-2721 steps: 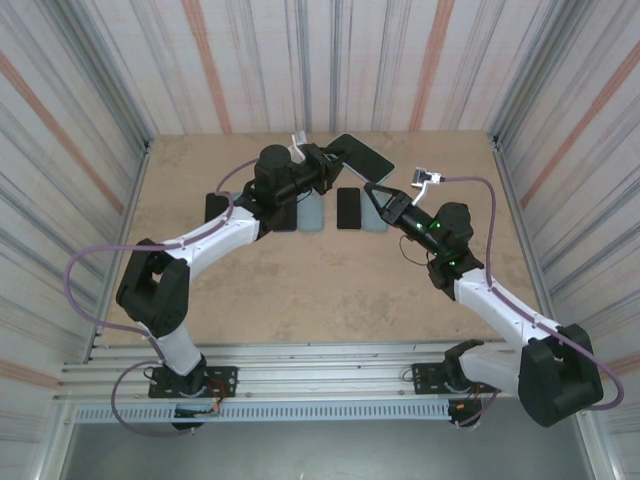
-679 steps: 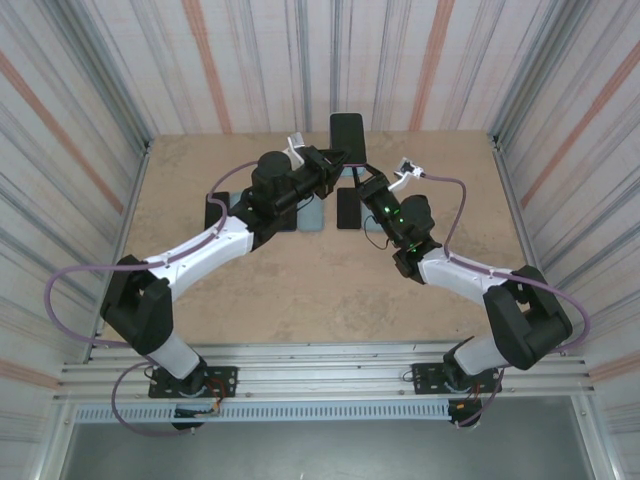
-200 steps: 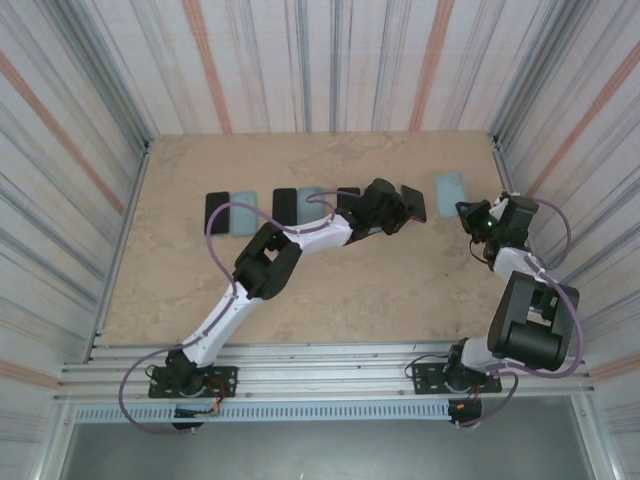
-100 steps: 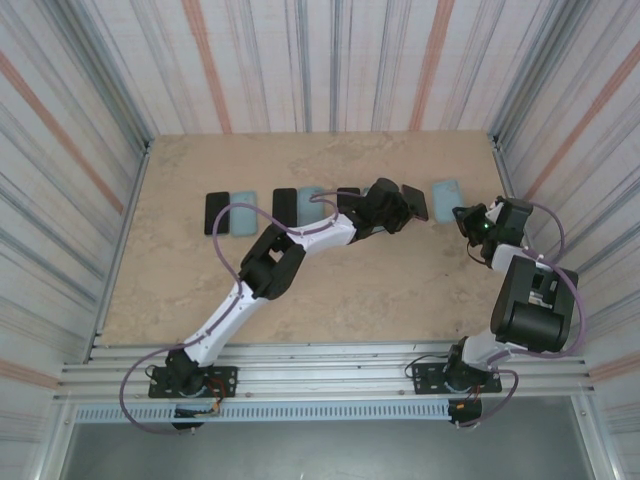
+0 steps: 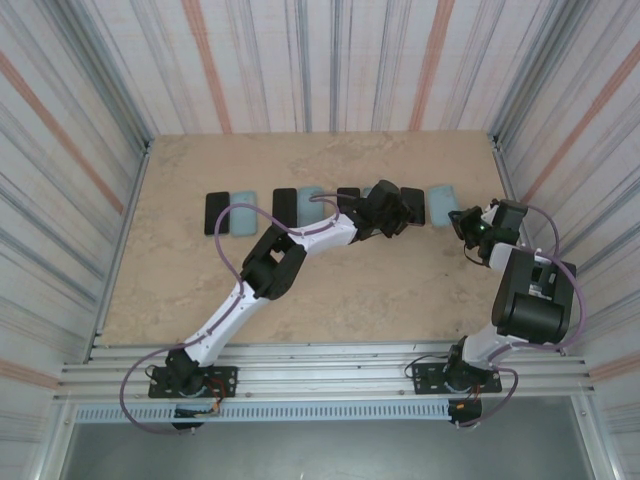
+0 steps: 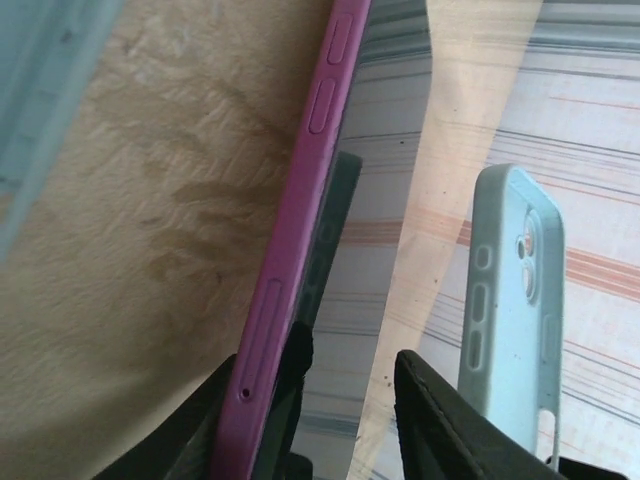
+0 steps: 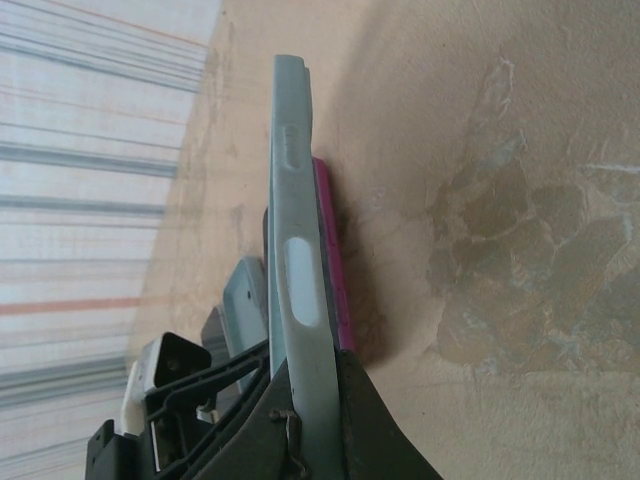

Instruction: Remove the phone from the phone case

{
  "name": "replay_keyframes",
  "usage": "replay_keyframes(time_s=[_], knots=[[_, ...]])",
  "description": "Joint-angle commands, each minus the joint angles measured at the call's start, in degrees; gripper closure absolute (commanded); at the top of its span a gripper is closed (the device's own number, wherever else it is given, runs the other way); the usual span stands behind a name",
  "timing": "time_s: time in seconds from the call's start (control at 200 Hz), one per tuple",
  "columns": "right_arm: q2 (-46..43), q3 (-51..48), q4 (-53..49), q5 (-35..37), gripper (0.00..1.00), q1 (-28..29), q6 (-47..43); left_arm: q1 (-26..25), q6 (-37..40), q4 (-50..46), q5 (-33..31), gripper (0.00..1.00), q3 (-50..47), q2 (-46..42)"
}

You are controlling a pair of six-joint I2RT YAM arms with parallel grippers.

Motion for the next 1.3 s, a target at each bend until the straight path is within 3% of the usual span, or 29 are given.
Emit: replay_keyframes(time_s=[0.0, 0.451, 1.293], knots=[[1.05, 1.85, 0.04, -0.03, 1.0, 0.35, -1.73, -0.67, 2.51, -2.34, -0.31, 0.52, 1.14, -2.67], [5.34, 4.61, -1.37, 1.55, 1.0, 0.37, -3.94, -1.17, 7.13, -7.12, 0.92, 0.33, 0.74, -5.27], [14.07, 10.16, -3.03, 1.01, 1.0, 0.72, -7.5, -0.06, 10.23, -7.09, 0.88, 0.27, -4.16, -9.61]])
